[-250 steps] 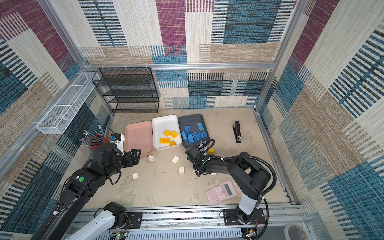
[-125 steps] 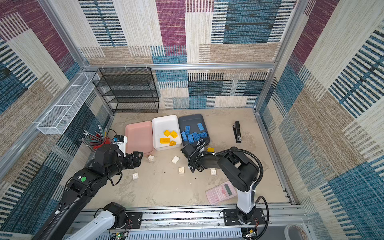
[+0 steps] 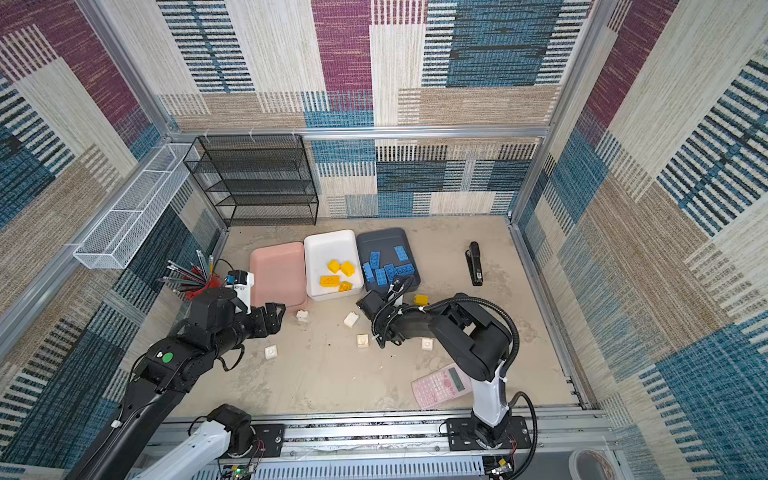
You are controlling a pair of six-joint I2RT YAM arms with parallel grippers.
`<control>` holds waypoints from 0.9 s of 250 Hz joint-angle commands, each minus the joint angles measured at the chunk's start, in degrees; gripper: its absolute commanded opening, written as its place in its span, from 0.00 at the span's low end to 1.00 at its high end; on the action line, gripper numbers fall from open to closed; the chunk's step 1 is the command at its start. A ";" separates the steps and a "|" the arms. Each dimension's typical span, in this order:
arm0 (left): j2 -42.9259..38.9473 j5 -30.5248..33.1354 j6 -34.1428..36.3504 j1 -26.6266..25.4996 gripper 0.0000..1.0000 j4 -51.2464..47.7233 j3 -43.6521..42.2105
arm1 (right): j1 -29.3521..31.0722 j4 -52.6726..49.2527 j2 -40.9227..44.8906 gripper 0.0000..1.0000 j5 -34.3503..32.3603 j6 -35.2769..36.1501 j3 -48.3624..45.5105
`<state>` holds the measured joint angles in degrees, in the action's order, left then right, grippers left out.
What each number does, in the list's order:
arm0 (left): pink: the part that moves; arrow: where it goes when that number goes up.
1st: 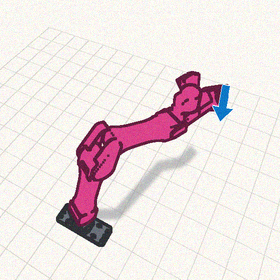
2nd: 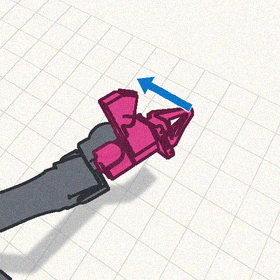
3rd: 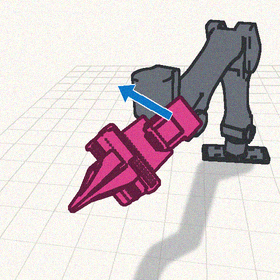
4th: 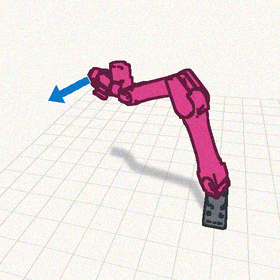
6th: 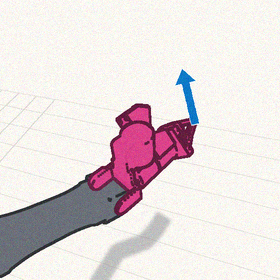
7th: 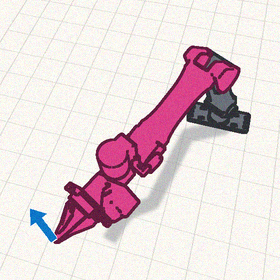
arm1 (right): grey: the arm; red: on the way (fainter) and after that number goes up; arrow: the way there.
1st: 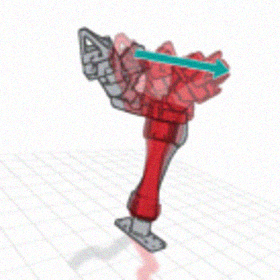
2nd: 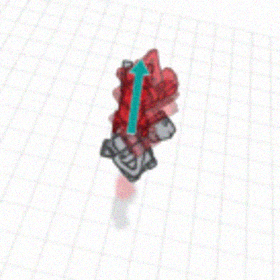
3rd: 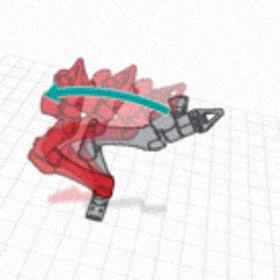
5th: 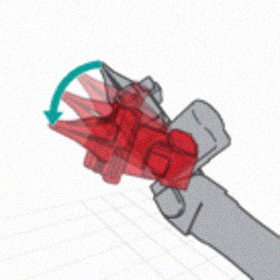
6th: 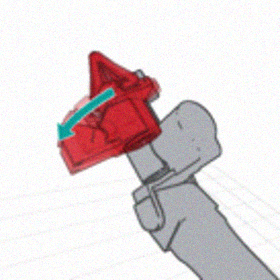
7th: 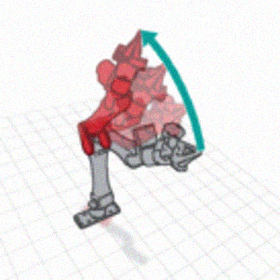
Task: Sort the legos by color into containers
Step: 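Grasp the yellow 2x2 brick with the right gripper and lift it, then carry the yellow brick into the white tray with the right gripper, release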
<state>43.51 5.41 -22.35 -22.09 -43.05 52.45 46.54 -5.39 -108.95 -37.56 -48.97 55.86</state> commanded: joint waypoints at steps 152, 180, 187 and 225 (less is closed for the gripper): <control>0.40 0.92 0.55 0.08 0.81 -0.25 -0.48 | 1.99 5.28 10.33 0.34 16.52 19.40 -1.37; 0.61 0.74 0.55 0.05 0.81 -0.28 -0.50 | 1.97 5.26 11.47 0.36 21.70 24.30 0.52; 0.61 0.74 0.55 0.11 0.81 -0.22 -0.50 | 1.98 5.26 11.43 0.37 23.18 25.36 1.28; 0.70 0.57 0.60 0.08 0.81 -0.24 -0.48 | 1.97 4.86 9.63 0.38 26.71 29.27 6.02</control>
<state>44.25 5.85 -22.37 -22.04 -43.24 52.25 48.40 -2.39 -98.19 -15.94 -25.08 58.98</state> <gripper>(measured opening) 0.814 0.373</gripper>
